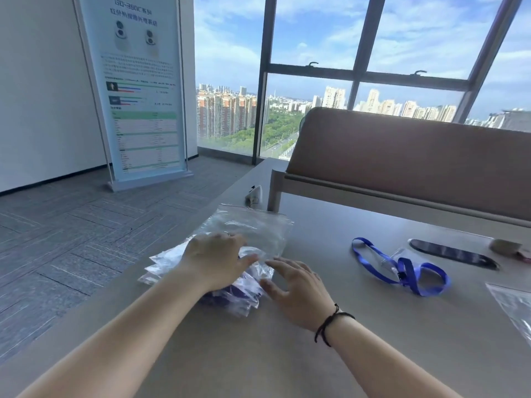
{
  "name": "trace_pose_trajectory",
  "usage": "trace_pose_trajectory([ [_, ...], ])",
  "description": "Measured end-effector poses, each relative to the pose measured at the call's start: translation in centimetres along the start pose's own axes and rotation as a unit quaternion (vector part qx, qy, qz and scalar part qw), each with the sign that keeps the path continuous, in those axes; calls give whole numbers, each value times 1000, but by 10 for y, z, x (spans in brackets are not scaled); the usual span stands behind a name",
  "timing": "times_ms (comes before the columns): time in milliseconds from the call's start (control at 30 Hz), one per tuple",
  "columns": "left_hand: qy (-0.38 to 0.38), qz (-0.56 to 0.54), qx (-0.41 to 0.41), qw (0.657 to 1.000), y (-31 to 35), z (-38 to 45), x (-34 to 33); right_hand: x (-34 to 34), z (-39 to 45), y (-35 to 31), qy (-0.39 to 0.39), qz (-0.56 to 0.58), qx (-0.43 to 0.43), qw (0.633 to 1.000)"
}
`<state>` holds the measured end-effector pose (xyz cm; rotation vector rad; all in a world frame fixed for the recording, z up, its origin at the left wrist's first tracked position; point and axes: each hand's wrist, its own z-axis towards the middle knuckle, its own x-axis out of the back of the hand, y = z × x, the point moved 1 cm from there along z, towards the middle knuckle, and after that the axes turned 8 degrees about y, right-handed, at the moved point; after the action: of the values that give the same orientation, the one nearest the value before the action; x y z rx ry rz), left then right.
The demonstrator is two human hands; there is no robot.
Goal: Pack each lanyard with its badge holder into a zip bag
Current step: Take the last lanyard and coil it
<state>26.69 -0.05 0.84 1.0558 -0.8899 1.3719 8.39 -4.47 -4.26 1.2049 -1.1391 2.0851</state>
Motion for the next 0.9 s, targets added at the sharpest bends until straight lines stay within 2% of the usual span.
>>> trace_pose_trajectory([
  [100, 40, -25, -25, 999, 36, -3, -4, 19, -11, 10, 23, 34, -22, 999],
  [233, 51, -78, -49, 994, 88, -6, -19, 52, -32, 32, 44, 51, -51, 996],
  [367, 62, -132, -75, 987, 140, -10, -23, 91, -67, 73, 51, -50, -58, 996],
  [600, -11, -209, -85, 974, 232, -7, -51, 142, -139, 163, 90, -112, -150, 978],
  [700, -24, -223, -108, 969, 263, -12, -75, 139, -163, 180, 73, -124, -126, 982],
  [800, -2, -175, -150, 973, 278, -14, -90, 132, -169, 182, 76, -117, -86, 987],
  [900, 12, -180, -151, 972, 279, -10, -92, 127, -164, 183, 91, -111, -75, 987],
])
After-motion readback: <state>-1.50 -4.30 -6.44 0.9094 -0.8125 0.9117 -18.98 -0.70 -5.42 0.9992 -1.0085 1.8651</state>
